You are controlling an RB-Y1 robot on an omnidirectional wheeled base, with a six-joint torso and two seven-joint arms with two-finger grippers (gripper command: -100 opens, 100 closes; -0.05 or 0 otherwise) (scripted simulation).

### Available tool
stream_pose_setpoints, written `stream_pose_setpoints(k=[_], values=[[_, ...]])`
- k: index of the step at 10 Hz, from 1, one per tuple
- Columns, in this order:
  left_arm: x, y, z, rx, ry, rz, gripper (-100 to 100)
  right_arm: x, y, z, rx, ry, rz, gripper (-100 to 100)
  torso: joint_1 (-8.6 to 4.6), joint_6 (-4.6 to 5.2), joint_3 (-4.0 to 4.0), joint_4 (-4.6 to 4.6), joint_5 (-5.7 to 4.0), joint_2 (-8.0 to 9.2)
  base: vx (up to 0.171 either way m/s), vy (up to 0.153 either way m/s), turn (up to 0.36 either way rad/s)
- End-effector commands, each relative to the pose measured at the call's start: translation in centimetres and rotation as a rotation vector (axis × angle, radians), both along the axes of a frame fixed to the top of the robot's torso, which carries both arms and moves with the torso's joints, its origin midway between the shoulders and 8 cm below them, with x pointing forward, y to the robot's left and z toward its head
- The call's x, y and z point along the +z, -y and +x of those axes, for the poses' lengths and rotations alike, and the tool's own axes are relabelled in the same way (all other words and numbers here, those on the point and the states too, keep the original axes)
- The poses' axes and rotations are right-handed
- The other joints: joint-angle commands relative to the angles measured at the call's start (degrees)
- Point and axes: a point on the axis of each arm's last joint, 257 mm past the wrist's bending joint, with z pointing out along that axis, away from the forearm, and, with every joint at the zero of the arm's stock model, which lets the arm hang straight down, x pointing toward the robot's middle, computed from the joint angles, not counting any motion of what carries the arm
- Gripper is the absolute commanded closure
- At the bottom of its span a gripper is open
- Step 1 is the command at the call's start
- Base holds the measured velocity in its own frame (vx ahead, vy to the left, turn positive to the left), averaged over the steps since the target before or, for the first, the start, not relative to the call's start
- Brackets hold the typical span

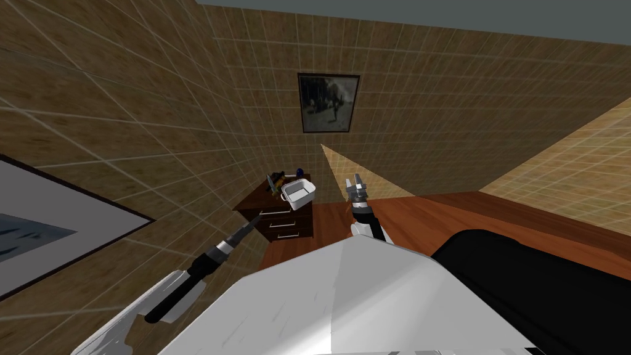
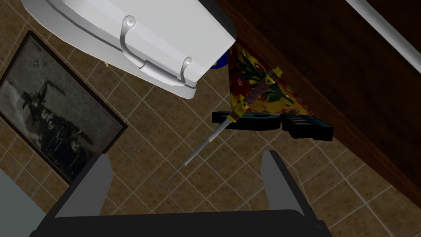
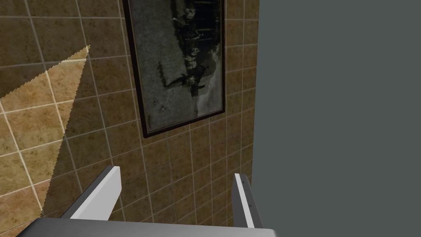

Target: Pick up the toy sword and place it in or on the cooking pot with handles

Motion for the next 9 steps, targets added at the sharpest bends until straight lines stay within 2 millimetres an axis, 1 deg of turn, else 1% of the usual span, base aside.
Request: stream_pose_setpoints(k=[1, 2, 3, 4, 5, 6, 7, 8, 9], values=[[-0.7, -1.6, 0.2, -0.017, -0.023, 0.066, -100, 0.0, 0.0, 0.0, 0.000, 0.000, 0.000, 0, 0.00, 0.00, 0.00, 0.00, 0.00, 0.00, 0.031, -0.083, -0.021], [-1.3, -2.3, 0.1, -0.002, -0.036, 0.071, -100, 0.0, 0.0, 0.0, 0.000, 0.000, 0.000, 0, -0.03, 0.01, -0.02, -0.01, 0.00, -0.04, 0.031, -0.078, -0.006], [-1.6, -3.6, 0.4, -0.019, -0.051, 0.128, -100, 0.0, 0.0, 0.0, 0.000, 0.000, 0.000, 0, 0.00, -0.01, -0.03, -0.01, 0.00, -0.05, 0.023, -0.093, -0.020], [-2.1, -4.2, 0.3, -0.007, -0.061, 0.132, -100, 0.0, 0.0, 0.0, 0.000, 0.000, 0.000, 0, -0.06, 0.01, -0.02, -0.01, -0.01, -0.03, 0.019, -0.080, -0.009], [-1.8, -5.0, 0.7, -0.033, -0.065, 0.185, -100, 0.0, 0.0, 0.0, 0.000, 0.000, 0.000, 0, -0.03, -0.01, -0.01, -0.01, 0.00, -0.01, 0.037, -0.126, -0.033], [-2.4, -6.0, 0.6, -0.014, -0.081, 0.191, -100, 0.0, 0.0, 0.0, 0.000, 0.000, 0.000, 0, -0.18, 0.02, -0.04, -0.01, -0.03, -0.07, 0.036, -0.096, -0.007], [-2.2, -7.2, 1.0, -0.031, -0.090, 0.245, -100, 0.0, 0.0, 0.0, 0.000, 0.000, 0.000, 0, -0.09, 0.00, -0.04, -0.02, -0.02, -0.07, 0.032, -0.093, -0.027], [-2.8, -8.1, 0.9, -0.014, -0.104, 0.249, -100, 0.0, 0.0, 0.0, 0.000, 0.000, 0.000, 0, -0.09, 0.01, -0.04, -0.01, -0.02, -0.07, 0.027, -0.084, -0.017], [-3.0, -8.5, 0.8, -0.006, -0.111, 0.252, -100, 0.0, 0.0, 0.0, 0.000, 0.000, 0.000, 0, -0.04, -0.01, -0.03, -0.01, -0.01, -0.04, 0.014, -0.036, 0.002]])
